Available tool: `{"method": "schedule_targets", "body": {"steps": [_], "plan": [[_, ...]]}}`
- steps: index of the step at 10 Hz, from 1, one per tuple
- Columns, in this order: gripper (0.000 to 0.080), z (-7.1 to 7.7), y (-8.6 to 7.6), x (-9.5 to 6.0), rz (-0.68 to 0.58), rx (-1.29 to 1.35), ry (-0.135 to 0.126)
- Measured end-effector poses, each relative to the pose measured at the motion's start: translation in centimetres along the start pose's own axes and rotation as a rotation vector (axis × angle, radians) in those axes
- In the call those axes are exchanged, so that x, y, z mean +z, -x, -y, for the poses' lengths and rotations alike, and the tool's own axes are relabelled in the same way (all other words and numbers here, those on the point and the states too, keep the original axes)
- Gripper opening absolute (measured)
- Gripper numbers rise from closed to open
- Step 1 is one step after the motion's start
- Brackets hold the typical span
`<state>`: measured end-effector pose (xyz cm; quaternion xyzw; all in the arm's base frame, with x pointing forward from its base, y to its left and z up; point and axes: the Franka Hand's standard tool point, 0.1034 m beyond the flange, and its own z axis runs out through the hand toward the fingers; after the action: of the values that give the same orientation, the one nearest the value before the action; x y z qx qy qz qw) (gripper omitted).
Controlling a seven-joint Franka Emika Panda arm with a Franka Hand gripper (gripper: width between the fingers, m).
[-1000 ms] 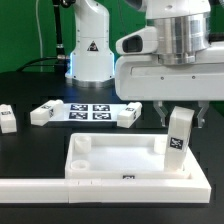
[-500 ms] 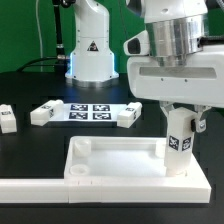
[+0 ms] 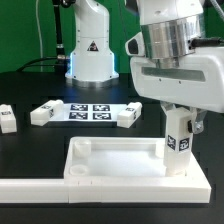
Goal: Assemble desk
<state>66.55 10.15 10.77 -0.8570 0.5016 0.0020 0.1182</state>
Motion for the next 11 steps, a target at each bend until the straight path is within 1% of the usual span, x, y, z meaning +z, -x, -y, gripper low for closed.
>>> {"method": "schedule_targets", "body": {"steps": [1, 2, 3, 4, 5, 6, 7, 8, 9, 11], "plan": [[0.0327, -0.07, 0.09, -0.1, -0.007, -0.167, 0.022], [0.0571, 0.22, 0.62, -0.35, -0.024, -0.296, 0.039], [0.0571, 0.28, 0.97, -0.42, -0.021, -0.365, 0.039], [0.0635, 0.18, 0.85, -0.34, -0.017, -0.426, 0.039], [0.0635, 0.2, 0.86, -0.34, -0.016, -0.517, 0.04], [0.0647, 0.08, 0.96, -0.37, -0.019, -0.632, 0.059], [0.0649, 0.05, 0.99, -0.5, -0.031, -0.804, 0.087], [0.0649, 0.04, 0.74, -0.62, -0.034, -0.952, 0.098], [0.0649, 0.1, 0.75, -0.62, -0.033, -1.066, 0.108], [0.0649, -0.02, 0.61, -0.46, -0.02, -1.26, 0.114]]}}
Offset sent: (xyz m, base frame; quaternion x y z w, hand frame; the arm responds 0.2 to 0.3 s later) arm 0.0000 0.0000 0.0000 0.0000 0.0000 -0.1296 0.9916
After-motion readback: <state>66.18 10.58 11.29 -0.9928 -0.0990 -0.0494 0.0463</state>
